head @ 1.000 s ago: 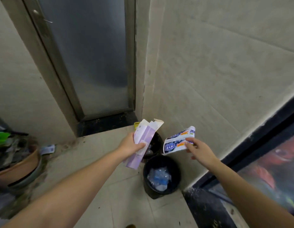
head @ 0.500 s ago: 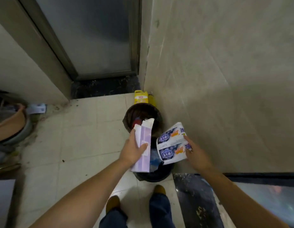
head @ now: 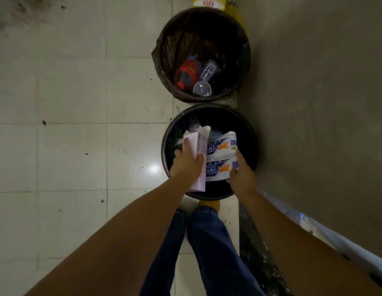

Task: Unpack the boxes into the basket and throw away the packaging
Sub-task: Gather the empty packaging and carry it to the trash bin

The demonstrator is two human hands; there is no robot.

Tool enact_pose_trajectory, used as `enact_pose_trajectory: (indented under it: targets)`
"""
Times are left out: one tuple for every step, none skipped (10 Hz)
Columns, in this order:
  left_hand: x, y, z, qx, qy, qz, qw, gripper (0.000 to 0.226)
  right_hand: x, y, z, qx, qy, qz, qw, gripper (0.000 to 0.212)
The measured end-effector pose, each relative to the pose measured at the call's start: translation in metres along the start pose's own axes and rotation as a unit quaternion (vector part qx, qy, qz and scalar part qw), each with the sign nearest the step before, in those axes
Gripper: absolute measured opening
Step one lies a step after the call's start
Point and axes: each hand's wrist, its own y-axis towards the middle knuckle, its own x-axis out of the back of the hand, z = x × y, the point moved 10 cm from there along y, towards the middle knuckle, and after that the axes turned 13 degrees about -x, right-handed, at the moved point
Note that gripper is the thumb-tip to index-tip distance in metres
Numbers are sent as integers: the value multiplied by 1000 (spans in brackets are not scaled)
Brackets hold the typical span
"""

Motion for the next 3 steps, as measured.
enact_pose_trajectory:
  targets:
    - [-30, 28, 33, 33, 20, 31, 999, 63, -28, 33, -8, -14, -65, 15, 998, 65]
    - [-45, 38, 55, 59, 24, 84, 994, 64, -45, 46, -11, -17, -146, 32, 989, 65]
    - [-24, 29, 37, 21, 42, 82, 995, 61, -36, 32, -5, -30, -180, 37, 983, 60]
